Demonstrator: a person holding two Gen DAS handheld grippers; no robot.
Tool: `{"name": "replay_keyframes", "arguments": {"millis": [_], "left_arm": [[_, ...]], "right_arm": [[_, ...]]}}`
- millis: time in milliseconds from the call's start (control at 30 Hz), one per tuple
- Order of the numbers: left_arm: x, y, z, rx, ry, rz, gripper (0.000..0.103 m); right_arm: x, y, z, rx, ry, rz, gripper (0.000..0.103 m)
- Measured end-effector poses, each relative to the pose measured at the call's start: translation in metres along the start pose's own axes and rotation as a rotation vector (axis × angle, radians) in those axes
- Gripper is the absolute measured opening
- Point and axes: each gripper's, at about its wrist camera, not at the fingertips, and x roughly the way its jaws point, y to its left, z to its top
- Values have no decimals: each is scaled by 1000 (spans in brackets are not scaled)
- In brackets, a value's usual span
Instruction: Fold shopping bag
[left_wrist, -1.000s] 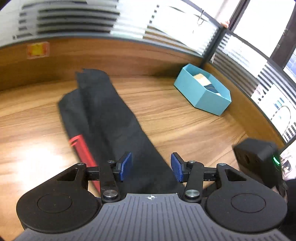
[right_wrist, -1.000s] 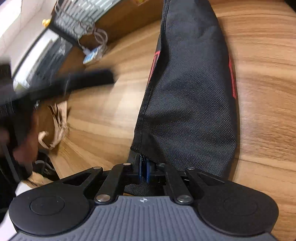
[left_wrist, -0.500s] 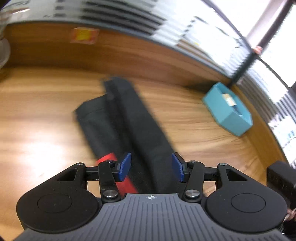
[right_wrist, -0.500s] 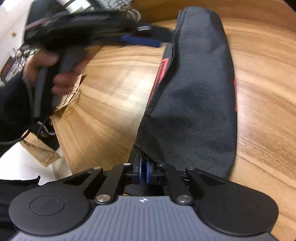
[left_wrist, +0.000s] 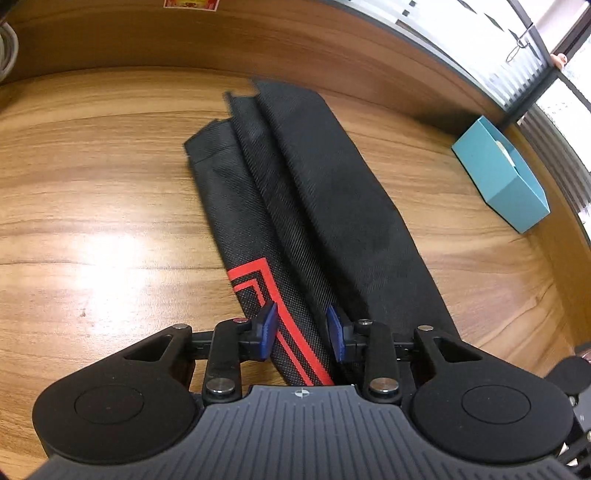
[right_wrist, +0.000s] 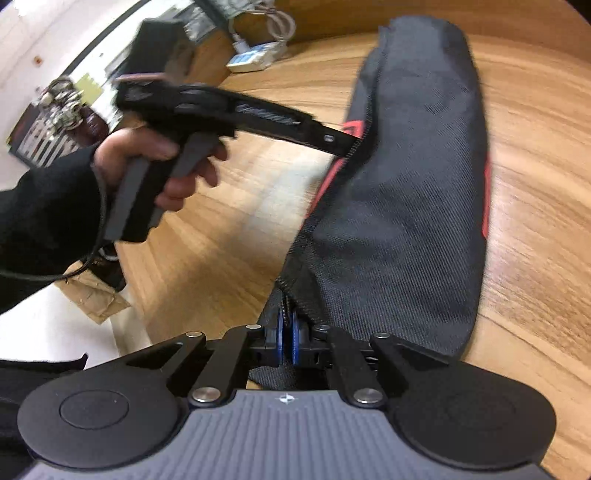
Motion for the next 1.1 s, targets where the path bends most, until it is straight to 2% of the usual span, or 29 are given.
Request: {"name": "replay_keyframes", "arguments": {"millis": [267, 367, 400, 467, 533, 567, 633, 733, 800, 900, 967, 1000, 1100], "left_arm": [[-5, 2, -1, -27, -15, 3, 30], [-30, -3, 1, -16, -86, 2, 30], [-46, -7, 3, -8, -134, 5, 30], [-71, -18, 7, 6, -193, -33, 30], [-85, -40, 6, 50, -215, -117, 30], [-85, -50, 5, 74, -205, -161, 32], [-65, -73, -4, 154, -107, -209, 32], [-20, -86, -22, 202, 51, -173, 30], [-1, -85, -34, 212, 114, -138, 29], [3, -78, -48, 230, 99, -119, 23], [2, -73, -50, 218, 100, -108, 8], [1, -71, -49, 211, 105, -102, 6], [1, -71, -53, 203, 105, -103, 5]], "right_arm": [[7, 2, -1, -18, 56, 16, 5], [12, 0, -1, -16, 75, 15, 5], [13, -1, -1, -16, 81, 15, 5], [14, 1, -2, -26, 89, 5, 5], [16, 2, 0, -28, 92, 5, 3], [16, 2, 0, -29, 93, 4, 3], [17, 3, 0, -31, 94, 4, 3], [16, 3, 0, -29, 92, 4, 3], [15, 4, 0, -29, 88, -2, 3], [13, 3, 1, -8, 77, -5, 3], [11, 2, 1, 17, 66, -1, 7], [2, 1, 2, 17, 52, 10, 11], [-40, -4, 7, -11, -15, 65, 12]]}}
